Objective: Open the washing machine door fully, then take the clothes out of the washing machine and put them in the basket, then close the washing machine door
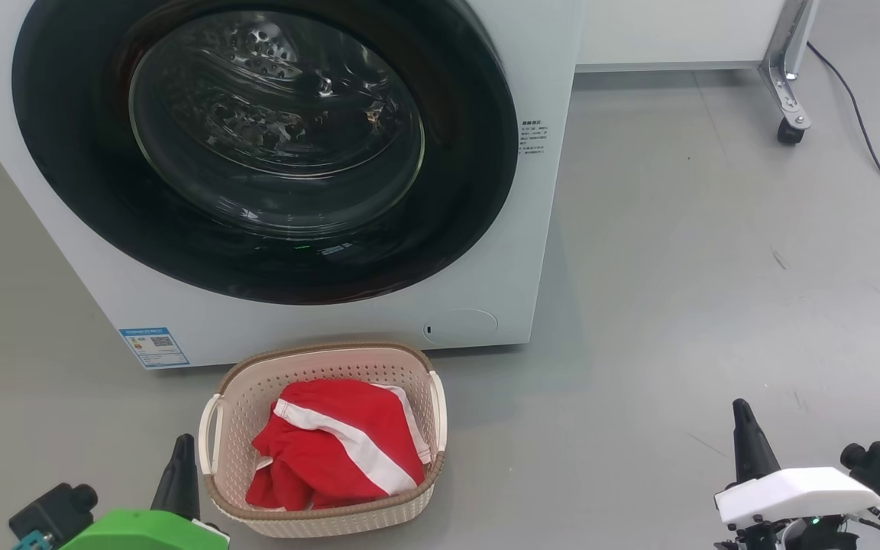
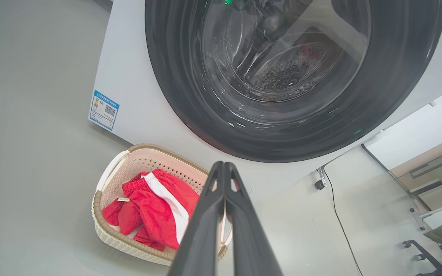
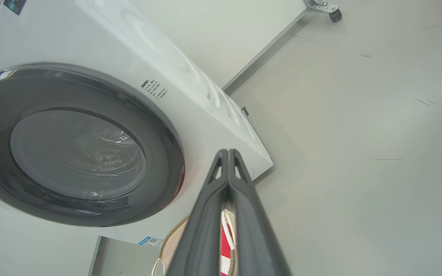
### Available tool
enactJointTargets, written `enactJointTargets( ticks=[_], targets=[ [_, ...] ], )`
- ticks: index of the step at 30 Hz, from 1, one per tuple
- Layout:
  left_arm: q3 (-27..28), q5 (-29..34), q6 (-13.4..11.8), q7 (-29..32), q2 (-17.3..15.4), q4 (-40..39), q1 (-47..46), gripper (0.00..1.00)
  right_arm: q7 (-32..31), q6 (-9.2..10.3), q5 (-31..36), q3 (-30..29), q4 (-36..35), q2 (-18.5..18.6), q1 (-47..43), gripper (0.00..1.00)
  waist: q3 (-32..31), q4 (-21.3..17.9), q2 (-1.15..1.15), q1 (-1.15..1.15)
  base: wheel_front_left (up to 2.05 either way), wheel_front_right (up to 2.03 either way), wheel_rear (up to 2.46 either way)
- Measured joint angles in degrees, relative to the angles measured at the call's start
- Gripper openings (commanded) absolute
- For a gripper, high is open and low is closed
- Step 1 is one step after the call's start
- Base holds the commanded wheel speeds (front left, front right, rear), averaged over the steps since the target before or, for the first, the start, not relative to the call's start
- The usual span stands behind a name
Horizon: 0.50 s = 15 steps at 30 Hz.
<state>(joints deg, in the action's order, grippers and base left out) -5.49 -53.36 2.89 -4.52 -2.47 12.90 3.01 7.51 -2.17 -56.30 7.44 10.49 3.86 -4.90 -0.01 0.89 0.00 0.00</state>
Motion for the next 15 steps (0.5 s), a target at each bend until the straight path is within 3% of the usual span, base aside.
enactJointTargets(
  ticks=[15],
  targets=[
    [2.1,-11.1,1.1,2.7,-0.1,0.9,-1.4,0.00,-2.3,-0.96,-11.6,-2.4,1.1,0.7,1.7,0.00,0.1,-0.2,0.00,0.00,0.00,0.00,0.00]
  ],
)
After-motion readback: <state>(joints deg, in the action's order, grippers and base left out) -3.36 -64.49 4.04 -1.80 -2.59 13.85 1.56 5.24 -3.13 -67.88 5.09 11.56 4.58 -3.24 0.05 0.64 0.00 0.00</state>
